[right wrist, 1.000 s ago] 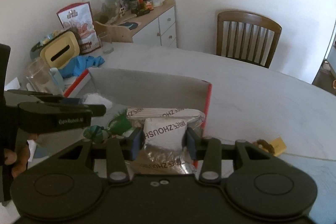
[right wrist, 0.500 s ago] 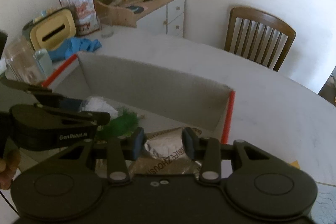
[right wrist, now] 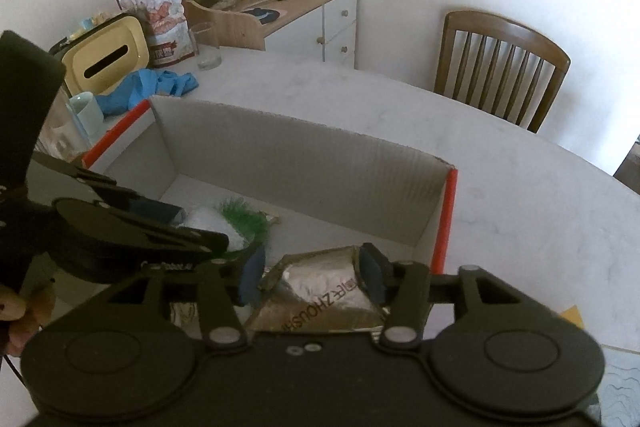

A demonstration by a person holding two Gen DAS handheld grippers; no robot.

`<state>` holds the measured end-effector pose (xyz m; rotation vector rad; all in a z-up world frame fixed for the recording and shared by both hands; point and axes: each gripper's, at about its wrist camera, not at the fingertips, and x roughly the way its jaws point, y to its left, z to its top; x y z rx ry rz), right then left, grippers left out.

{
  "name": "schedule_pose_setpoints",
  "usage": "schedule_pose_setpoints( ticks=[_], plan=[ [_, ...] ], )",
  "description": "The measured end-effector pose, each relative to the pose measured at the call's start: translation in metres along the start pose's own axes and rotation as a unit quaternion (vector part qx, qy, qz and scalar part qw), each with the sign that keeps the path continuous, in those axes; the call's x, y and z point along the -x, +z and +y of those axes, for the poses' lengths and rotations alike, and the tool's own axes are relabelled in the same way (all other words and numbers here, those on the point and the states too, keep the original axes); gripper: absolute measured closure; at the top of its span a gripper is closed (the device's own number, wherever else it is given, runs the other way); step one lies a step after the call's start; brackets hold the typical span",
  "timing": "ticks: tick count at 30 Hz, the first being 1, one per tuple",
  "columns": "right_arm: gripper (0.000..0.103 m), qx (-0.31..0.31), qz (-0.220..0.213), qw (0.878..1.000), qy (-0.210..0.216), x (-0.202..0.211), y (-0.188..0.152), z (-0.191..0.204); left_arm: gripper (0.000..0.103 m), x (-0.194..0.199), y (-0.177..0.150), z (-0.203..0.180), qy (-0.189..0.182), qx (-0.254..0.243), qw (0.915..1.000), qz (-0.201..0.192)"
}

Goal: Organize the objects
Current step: 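Open the right tool to release the foil bag while the left tool releases the white packet in the box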

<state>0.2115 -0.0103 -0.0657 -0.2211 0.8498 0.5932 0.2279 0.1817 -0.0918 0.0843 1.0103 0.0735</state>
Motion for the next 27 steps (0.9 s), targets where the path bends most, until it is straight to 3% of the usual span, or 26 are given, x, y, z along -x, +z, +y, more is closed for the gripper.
schedule_pose_setpoints(
  ticks=[15,27],
  plan=[
    [0.047,-0.009,-0.023,1.000,0.018,0.036,-0.004,-0.002,0.042,0.040,-0.007,-0.019,0.004,-0.022,0.9988,-0.043],
    [0.042,-0.027,-0.049,0.998,0.029,0.078,-0.017,-0.014,0.042,0.088,-0.020,-0.043,-0.015,-0.033,0.9960,-0.081]
  ],
)
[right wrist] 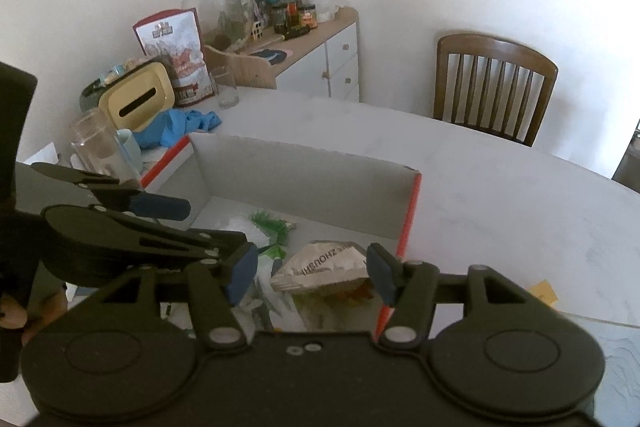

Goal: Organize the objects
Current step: 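Open the right tool to release the foil bag while the left tool releases the white packet in the box, then move both tools back toward the bead bracelet and yellow box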

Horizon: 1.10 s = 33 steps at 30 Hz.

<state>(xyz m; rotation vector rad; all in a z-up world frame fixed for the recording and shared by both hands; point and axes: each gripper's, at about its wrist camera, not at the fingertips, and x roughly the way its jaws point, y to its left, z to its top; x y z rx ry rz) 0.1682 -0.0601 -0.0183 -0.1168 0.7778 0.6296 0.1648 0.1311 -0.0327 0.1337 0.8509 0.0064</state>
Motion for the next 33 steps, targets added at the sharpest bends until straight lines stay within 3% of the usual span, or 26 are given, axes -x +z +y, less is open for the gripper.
schedule_pose_setpoints(
  ticks=[11,19,30,33],
  plan=[
    [0.039,-0.009,-0.027,1.000,0.009,0.051,-0.013,-0.020,0.041,0.032,-0.004,-0.038,-0.019,-0.004,0.9996,-0.021],
    [0.031,-0.024,-0.040,0.999,-0.002,0.087,-0.033,-0.052,0.033,0.045,-0.009,-0.077,-0.035,-0.016,0.9987,-0.032],
    [0.014,-0.066,-0.043,0.996,-0.033,0.121,-0.072,-0.109,0.030,0.038,-0.016,-0.137,-0.057,-0.036,0.9974,-0.027],
    [0.010,-0.071,-0.046,0.995,-0.048,0.126,-0.084,-0.125,0.023,0.034,-0.017,-0.151,-0.058,-0.040,0.9971,-0.029]
  ],
)
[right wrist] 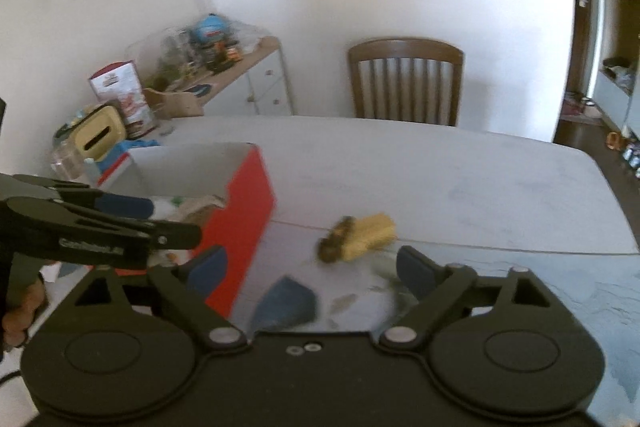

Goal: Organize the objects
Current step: 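Move both tools back toward the bead bracelet and yellow box, then close the left tool on the brown bead bracelet while the right tool grasps the grey plastic bag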

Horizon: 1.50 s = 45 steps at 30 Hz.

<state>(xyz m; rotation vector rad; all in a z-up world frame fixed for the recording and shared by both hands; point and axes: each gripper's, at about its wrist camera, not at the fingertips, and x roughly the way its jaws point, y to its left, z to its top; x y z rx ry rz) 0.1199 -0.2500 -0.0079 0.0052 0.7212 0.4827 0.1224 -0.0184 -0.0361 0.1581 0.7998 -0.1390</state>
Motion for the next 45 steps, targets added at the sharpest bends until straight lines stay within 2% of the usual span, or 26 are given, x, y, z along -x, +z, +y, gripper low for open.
schedule_pose_setpoints(
  ticks=[4,11,19,24,30,45],
  plan=[
    [0.008,0.000,0.001,1.000,-0.020,0.004,-0.011,-0.023,0.020,-0.009,-0.001,-0.016,-0.007,-0.005,1.0000,-0.002],
    [0.006,0.004,0.016,0.999,-0.042,0.002,-0.033,-0.053,0.020,-0.038,-0.006,-0.041,-0.024,-0.009,0.9995,0.019],
    [0.007,-0.015,0.037,0.998,-0.054,-0.021,-0.049,-0.078,0.020,-0.076,-0.006,-0.054,-0.026,0.022,0.9990,0.028],
    [0.007,-0.016,0.054,0.997,-0.055,-0.039,-0.058,-0.086,0.020,-0.096,-0.001,-0.056,-0.013,0.041,0.9986,0.029],
    [0.007,-0.016,0.064,0.996,-0.056,-0.063,-0.061,-0.094,0.020,-0.123,0.008,-0.060,0.000,0.039,0.9989,0.027],
    [0.020,-0.017,0.097,0.994,-0.042,-0.106,-0.063,-0.095,0.022,-0.160,0.012,-0.055,0.014,0.044,0.9984,0.031]
  ],
)
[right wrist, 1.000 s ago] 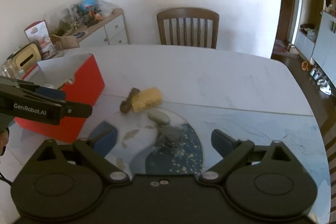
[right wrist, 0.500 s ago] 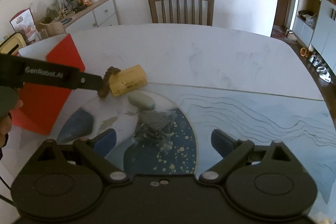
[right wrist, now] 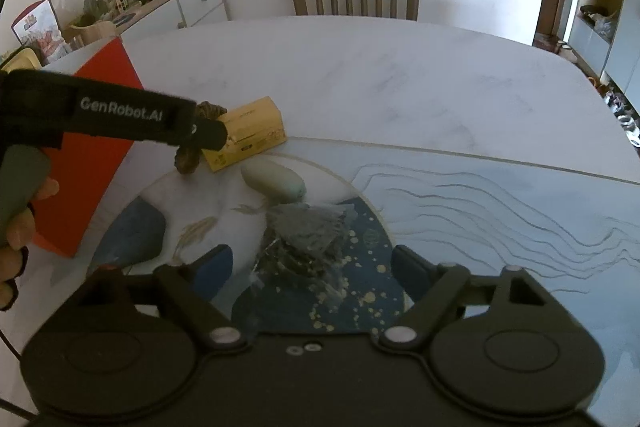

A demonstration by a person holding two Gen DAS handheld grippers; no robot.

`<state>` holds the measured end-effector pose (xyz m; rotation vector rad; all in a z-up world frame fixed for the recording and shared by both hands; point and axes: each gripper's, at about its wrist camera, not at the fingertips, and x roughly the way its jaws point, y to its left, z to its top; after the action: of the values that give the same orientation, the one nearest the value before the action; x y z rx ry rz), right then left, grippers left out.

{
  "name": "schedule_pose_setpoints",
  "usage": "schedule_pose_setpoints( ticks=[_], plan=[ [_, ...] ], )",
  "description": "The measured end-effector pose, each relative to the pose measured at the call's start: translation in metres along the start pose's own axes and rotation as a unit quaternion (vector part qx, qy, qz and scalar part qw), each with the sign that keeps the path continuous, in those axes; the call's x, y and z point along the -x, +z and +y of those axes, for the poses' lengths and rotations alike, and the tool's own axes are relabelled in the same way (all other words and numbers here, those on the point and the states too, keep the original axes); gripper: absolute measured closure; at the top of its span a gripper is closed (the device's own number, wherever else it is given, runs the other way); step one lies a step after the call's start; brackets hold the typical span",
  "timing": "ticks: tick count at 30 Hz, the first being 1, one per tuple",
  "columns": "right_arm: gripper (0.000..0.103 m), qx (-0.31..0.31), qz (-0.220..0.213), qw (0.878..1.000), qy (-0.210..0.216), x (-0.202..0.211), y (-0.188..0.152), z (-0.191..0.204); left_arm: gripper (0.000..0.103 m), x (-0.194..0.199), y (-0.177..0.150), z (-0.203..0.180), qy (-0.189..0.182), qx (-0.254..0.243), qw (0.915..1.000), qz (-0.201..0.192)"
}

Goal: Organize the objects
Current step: 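Close the left tool on the brown bead bracelet while the right tool grasps the grey plastic bag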

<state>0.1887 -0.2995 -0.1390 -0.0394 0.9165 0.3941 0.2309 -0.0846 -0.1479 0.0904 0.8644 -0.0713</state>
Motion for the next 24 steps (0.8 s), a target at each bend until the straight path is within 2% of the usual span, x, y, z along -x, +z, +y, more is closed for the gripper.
schedule_pose_setpoints(
  ticks=[3,6,10,12,15,17,22,24],
  plan=[
    [0.026,-0.002,0.007,1.000,-0.002,-0.008,0.002,0.001,0.033,-0.003,0.001,0.000,-0.002,-0.002,1.0000,-0.003],
    [0.030,-0.005,0.009,1.000,-0.002,-0.012,0.003,0.001,0.040,-0.003,0.001,-0.001,-0.007,-0.005,0.9999,-0.006],
    [0.037,-0.004,0.013,1.000,-0.001,-0.015,0.004,0.002,0.053,-0.002,0.002,-0.004,-0.013,-0.016,0.9997,-0.012],
    [0.043,-0.003,0.012,1.000,-0.001,-0.016,0.005,0.003,0.059,-0.002,0.002,-0.005,-0.017,-0.019,0.9996,-0.012],
    [0.051,-0.004,0.012,1.000,0.000,-0.017,0.006,0.004,0.063,-0.003,0.003,-0.007,-0.017,-0.021,0.9996,-0.011],
    [0.055,-0.005,0.012,1.000,0.001,-0.016,0.007,0.004,0.069,-0.003,0.004,-0.007,-0.018,-0.020,0.9996,-0.013],
    [0.059,-0.010,0.010,1.000,0.000,-0.014,0.008,0.003,0.071,-0.001,0.006,-0.005,-0.024,-0.014,0.9995,-0.015],
    [0.061,-0.011,0.010,1.000,-0.002,-0.013,0.008,0.002,0.079,0.000,0.008,-0.005,-0.024,-0.011,0.9995,-0.015]
  ],
)
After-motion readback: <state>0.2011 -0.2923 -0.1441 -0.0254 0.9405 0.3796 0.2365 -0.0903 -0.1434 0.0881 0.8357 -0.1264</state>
